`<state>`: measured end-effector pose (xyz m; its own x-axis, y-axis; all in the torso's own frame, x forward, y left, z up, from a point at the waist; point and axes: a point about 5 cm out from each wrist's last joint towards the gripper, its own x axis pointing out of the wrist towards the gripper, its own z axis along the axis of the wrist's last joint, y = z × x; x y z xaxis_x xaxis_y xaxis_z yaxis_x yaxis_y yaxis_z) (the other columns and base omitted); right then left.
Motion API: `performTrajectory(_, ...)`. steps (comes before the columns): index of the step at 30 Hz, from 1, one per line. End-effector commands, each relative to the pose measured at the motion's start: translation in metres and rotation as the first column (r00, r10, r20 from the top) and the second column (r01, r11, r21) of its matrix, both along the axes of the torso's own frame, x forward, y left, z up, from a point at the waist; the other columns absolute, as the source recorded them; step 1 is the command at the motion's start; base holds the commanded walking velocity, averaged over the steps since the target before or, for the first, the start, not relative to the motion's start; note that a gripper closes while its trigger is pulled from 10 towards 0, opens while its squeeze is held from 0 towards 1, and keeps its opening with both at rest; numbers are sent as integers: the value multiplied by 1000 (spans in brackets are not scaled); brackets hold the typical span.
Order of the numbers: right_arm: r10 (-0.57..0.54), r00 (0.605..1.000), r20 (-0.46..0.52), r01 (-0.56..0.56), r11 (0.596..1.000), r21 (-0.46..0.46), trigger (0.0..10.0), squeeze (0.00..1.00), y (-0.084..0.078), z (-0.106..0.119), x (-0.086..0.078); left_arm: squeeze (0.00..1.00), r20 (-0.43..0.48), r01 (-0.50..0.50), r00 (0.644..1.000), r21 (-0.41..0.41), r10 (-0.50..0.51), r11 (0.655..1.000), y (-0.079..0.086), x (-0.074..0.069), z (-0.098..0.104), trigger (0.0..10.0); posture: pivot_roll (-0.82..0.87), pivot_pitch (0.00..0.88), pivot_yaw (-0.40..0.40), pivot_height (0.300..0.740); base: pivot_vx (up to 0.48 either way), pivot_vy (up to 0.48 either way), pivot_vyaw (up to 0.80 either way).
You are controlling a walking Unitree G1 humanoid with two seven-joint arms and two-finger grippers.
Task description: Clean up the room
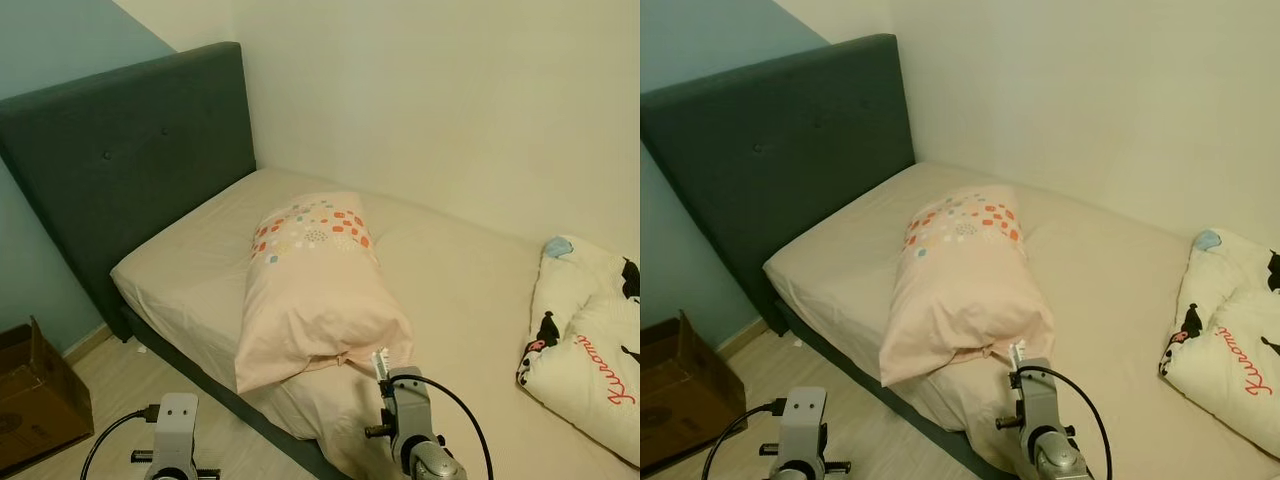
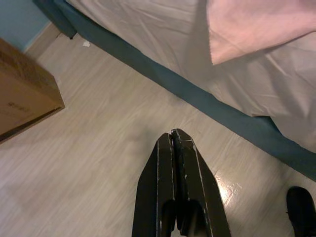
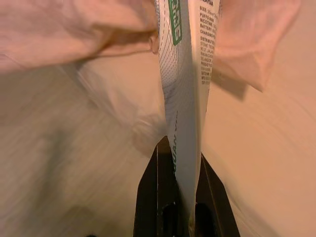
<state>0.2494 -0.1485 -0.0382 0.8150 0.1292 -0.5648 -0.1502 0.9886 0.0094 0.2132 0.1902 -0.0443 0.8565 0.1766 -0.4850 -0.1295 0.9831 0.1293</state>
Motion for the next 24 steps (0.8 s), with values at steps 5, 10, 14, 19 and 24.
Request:
performTrajectory(5,27,999,17,-27,1000,9,10000,0,6,1,1,0,20,10,1000,-1,-10,1000,-3,3,2,10000,-24,55,-19,740,0,0,800)
performTrajectory(10,52,998,17,-53,999,7,10000,0,8,1,1,0,47,30,998,7,-30,1000,-4,5,5,10000,-23,55,-20,740,0,0,800)
performTrajectory(14,62,998,21,-62,998,11,10000,0,9,0,0,0,49,32,998,7,-32,999,-4,4,5,10000,-22,57,-19,740,0,0,800)
performTrajectory(19,66,998,24,-66,998,13,10000,0,9,1,0,0,53,46,998,24,-47,999,-5,5,5,10000,-22,57,-19,740,0,0,800)
performTrajectory(24,66,997,27,-66,998,13,10000,0,8,1,1,0,69,56,996,25,-57,998,-6,7,8,10000,-22,57,-19,740,0,0,800)
